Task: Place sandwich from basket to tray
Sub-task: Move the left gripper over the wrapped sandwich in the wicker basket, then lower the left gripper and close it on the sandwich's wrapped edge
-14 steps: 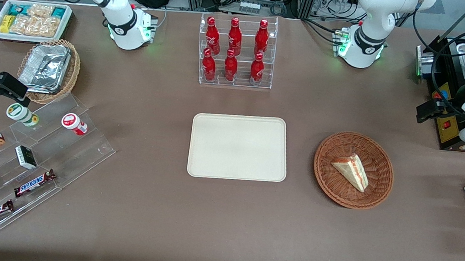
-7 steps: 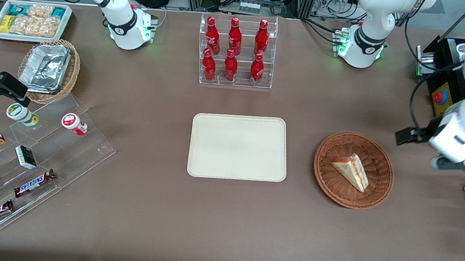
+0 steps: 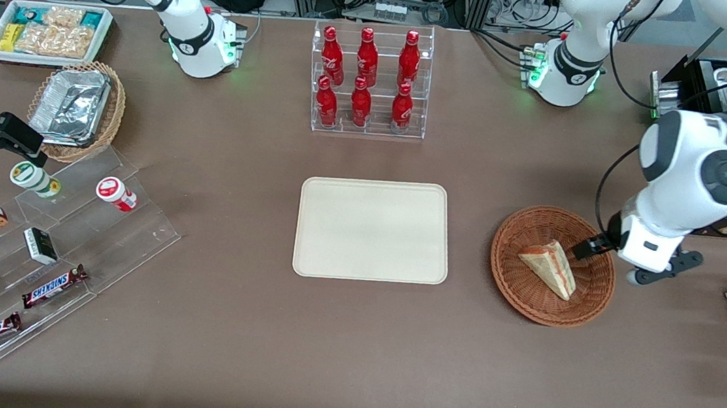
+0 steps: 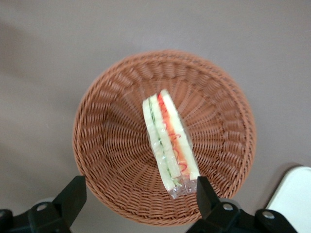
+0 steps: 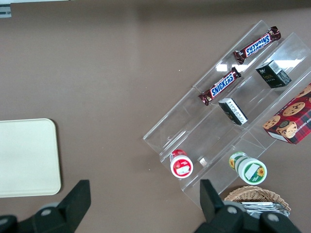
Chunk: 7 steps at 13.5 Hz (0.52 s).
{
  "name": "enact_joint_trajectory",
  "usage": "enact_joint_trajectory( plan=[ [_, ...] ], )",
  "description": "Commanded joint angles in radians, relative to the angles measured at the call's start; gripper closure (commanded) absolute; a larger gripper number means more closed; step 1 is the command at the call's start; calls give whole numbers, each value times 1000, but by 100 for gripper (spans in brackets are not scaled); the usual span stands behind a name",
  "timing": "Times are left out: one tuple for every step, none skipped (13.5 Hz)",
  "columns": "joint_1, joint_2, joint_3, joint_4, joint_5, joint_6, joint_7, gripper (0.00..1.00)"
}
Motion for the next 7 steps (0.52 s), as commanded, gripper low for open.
enact_joint_trajectory(
  plan=[
    [-21,-9,1,-66,-3,68,-154,0],
    [-26,6,1,-69,-3,77,-213,0],
    [-29,28,0,-69,-3,100,-263,0],
    [-35,45,-5,-69,-3,137,-320,0],
    [-35,63,-12,-68,-3,165,-369,0],
    [-37,80,-22,-66,-3,188,-397,0],
    [-35,95,-35,-69,-3,215,-414,0]
  ],
)
